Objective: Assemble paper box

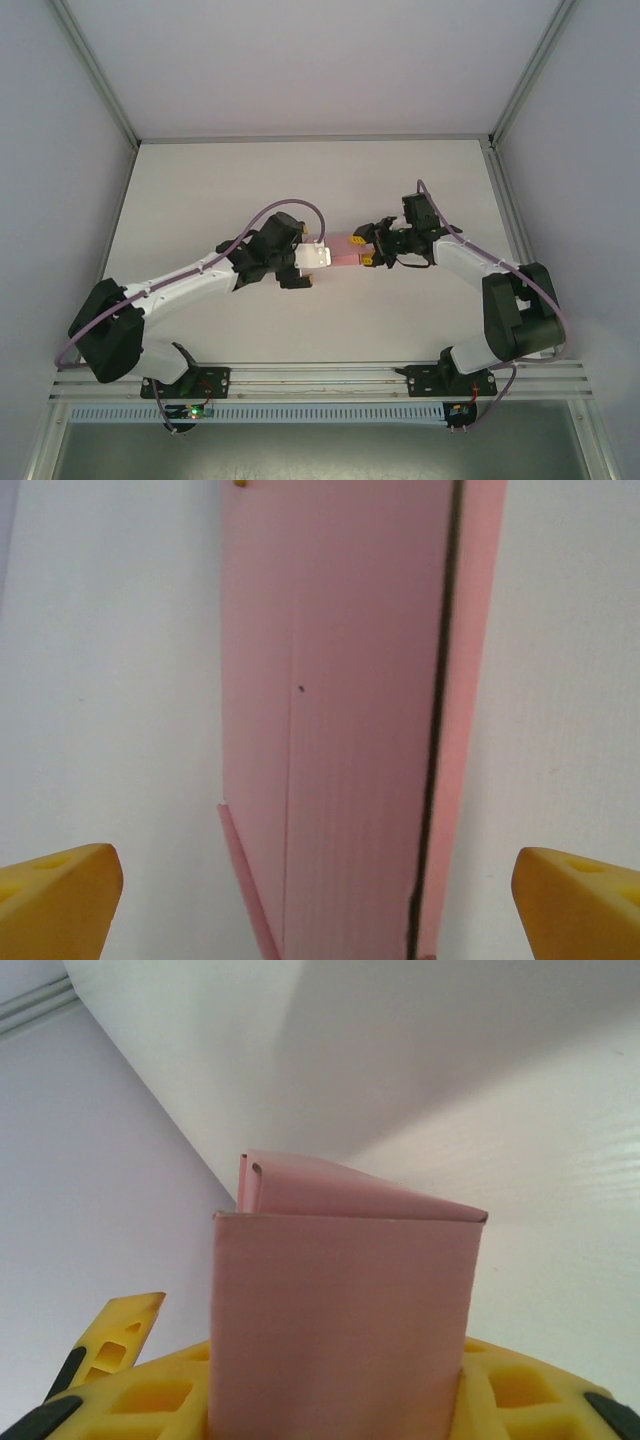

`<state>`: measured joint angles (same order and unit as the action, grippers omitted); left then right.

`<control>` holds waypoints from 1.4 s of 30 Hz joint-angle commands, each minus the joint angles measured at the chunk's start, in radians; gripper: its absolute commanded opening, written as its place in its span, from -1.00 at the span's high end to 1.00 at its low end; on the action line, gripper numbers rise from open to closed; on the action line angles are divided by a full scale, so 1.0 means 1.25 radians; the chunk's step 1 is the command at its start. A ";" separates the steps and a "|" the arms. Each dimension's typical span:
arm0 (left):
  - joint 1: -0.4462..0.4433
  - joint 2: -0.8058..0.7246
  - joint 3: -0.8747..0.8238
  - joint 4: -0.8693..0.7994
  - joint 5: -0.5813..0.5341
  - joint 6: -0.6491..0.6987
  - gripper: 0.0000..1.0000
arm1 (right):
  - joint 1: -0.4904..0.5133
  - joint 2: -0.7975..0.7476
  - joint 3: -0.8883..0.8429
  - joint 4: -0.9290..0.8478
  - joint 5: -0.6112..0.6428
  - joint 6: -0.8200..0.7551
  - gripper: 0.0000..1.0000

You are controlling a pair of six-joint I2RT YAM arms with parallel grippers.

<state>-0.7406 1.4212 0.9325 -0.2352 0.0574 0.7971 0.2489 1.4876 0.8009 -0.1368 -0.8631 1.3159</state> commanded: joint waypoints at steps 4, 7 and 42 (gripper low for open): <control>-0.020 0.055 0.012 0.101 -0.065 0.048 -0.79 | -0.009 -0.030 -0.018 0.031 -0.041 0.097 0.15; -0.021 0.069 0.018 0.114 -0.051 0.040 -0.60 | -0.008 -0.031 -0.030 0.102 -0.047 0.152 0.15; 0.131 0.205 0.290 -0.438 0.215 0.120 0.22 | 0.070 -0.372 0.025 -0.097 0.372 -1.053 -0.75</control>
<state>-0.5861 1.6573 1.2629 -0.6922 0.2638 0.9092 0.2550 0.9813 0.7837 -0.1303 -0.4007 0.2283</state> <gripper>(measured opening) 0.405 0.916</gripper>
